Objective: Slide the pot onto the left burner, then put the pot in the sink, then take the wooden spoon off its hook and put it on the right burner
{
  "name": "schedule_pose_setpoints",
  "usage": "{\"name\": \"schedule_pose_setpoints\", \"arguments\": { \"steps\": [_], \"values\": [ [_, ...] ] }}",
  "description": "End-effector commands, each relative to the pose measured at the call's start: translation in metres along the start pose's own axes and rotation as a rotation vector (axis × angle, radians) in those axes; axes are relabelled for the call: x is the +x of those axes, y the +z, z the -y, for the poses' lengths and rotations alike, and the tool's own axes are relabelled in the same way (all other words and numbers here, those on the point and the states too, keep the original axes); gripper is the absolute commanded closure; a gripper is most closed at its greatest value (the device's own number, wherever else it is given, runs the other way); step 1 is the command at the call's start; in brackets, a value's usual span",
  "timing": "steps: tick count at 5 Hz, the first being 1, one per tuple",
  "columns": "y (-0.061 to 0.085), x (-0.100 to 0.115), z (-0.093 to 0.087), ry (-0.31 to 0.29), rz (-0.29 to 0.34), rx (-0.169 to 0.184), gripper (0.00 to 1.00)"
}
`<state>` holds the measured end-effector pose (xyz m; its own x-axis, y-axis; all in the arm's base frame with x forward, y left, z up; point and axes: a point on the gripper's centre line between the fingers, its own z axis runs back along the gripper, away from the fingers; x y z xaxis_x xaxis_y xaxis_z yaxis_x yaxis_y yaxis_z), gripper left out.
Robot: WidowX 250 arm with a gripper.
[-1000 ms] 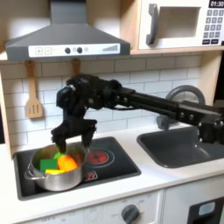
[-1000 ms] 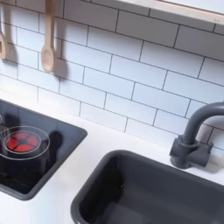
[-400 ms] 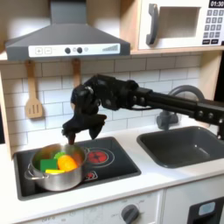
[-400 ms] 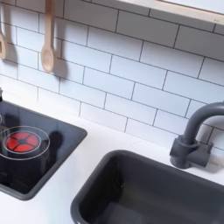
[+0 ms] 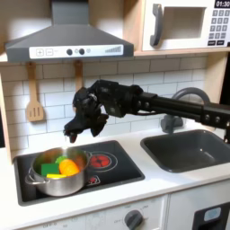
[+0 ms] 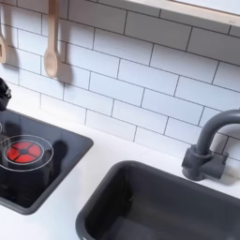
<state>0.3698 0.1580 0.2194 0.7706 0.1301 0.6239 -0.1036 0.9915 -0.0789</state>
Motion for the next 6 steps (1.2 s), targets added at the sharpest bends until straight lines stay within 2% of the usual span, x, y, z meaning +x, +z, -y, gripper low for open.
{"name": "schedule_pose_setpoints", "arguments": {
  "steps": [1, 2, 3, 4, 6],
  "values": [
    [-0.001, 0.019, 0.004, 0.002, 0.108, -0.017, 0.00],
    [0.004, 0.028, 0.007, 0.017, 0.182, -0.031, 0.00],
    [0.000, 0.033, 0.011, 0.024, 0.209, -0.045, 0.00],
    [-0.001, 0.040, 0.012, 0.017, 0.234, -0.043, 0.00],
    [0.008, 0.057, 0.020, -0.001, 0.290, -0.053, 0.00]
  ]
}}
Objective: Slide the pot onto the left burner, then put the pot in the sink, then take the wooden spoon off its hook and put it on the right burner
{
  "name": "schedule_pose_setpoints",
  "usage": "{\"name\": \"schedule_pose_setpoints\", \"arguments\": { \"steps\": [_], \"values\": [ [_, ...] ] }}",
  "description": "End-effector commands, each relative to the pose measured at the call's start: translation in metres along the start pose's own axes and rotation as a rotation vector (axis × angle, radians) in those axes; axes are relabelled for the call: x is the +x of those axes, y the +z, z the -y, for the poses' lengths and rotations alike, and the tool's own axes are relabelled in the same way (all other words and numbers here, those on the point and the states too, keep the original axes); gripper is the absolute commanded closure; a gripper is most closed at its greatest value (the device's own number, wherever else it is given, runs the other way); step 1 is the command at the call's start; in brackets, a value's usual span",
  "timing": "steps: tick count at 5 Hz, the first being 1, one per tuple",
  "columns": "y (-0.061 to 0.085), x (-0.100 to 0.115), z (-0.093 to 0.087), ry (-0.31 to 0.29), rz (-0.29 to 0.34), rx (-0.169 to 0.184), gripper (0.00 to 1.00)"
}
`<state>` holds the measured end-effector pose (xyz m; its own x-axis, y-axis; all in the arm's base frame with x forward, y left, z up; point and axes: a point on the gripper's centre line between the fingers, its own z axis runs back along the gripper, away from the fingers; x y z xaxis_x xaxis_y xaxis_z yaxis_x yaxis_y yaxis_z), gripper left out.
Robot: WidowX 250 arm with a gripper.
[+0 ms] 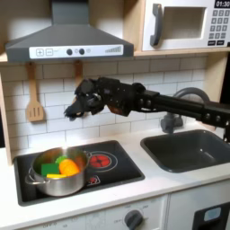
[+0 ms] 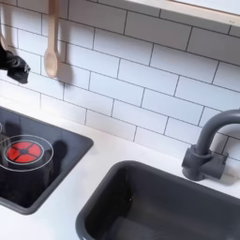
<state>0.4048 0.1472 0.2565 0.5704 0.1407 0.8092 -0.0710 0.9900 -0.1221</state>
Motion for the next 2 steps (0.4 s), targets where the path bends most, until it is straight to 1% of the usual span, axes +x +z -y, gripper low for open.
{"name": "schedule_pose_setpoints", "arguments": {
  "steps": [1, 2],
  "values": [
    [-0.0007, 0.0172, 0.0026, -0.011, 0.038, 0.006, 0.00],
    [-0.0024, 0.0236, 0.0100, -0.017, 0.048, -0.004, 0.00]
  ]
}}
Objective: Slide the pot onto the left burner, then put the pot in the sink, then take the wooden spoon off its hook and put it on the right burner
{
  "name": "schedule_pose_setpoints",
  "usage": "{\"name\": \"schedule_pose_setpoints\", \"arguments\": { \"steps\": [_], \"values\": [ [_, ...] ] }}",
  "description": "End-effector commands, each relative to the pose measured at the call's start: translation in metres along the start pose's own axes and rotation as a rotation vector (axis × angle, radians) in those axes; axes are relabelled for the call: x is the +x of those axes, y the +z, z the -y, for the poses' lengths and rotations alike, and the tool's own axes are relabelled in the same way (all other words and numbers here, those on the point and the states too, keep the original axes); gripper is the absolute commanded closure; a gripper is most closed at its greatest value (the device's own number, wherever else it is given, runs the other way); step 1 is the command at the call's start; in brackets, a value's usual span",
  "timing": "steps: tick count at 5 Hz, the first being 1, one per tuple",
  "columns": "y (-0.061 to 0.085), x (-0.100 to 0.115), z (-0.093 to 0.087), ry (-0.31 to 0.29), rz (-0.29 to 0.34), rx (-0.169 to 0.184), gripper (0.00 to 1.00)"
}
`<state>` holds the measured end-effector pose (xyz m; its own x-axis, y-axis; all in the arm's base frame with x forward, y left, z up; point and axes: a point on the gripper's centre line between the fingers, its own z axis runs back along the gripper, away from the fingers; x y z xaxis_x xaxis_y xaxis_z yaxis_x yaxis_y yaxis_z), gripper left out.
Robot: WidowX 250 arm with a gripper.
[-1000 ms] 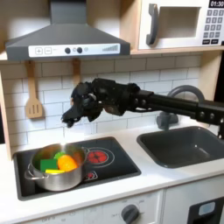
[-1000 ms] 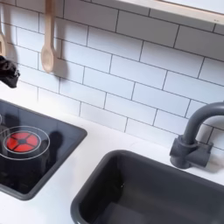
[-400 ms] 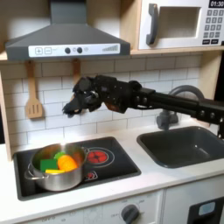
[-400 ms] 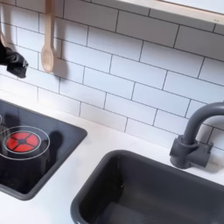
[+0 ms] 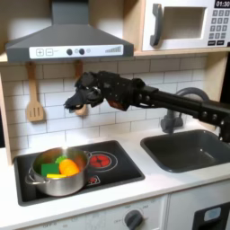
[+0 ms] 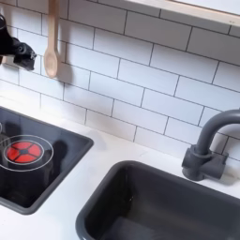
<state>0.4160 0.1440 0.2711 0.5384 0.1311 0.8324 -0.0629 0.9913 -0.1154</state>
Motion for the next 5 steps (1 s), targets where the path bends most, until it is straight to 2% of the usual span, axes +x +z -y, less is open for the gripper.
{"name": "schedule_pose_setpoints", "arguments": {
  "steps": [1, 3, 5],
  "values": [
    [-0.009, 0.011, 0.007, -0.010, 0.017, 0.006, 0.00],
    [-0.031, 0.017, 0.014, -0.029, 0.017, 0.006, 0.00],
    [-0.041, 0.021, 0.017, -0.023, 0.021, 0.005, 0.00]
  ]
}}
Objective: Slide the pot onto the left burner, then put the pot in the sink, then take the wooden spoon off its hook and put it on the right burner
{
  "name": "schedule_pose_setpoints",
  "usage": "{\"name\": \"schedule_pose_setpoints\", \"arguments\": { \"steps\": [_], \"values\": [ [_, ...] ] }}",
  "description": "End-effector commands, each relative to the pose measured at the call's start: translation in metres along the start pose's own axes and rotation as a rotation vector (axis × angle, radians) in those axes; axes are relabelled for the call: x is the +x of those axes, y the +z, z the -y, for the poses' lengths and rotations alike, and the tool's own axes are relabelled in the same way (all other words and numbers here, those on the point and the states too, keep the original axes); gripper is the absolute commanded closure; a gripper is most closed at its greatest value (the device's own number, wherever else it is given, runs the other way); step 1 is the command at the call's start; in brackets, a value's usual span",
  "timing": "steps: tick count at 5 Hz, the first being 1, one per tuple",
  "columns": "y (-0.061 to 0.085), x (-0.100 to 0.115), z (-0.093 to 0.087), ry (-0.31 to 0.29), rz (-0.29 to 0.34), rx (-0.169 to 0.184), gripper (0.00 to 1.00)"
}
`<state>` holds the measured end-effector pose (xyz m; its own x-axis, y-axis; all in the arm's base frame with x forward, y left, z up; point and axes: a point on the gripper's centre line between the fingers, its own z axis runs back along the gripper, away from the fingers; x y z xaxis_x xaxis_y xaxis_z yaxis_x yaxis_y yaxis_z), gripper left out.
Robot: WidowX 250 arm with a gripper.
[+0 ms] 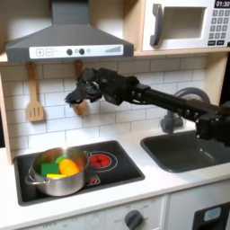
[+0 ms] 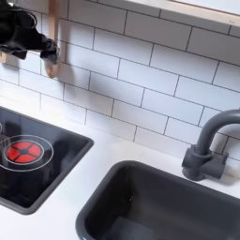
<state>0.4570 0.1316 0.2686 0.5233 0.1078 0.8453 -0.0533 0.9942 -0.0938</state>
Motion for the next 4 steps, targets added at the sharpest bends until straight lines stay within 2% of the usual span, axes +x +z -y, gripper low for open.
{"name": "schedule_pose_setpoints", "arguments": {
  "steps": [1, 2, 4],
  "values": [
    [-0.009, 0.007, 0.001, 0.000, 0.013, 0.012, 0.00],
    [-0.010, 0.014, 0.006, -0.012, 0.025, 0.000, 0.00],
    [-0.017, 0.021, 0.005, -0.007, 0.038, 0.007, 0.00]
  ]
}}
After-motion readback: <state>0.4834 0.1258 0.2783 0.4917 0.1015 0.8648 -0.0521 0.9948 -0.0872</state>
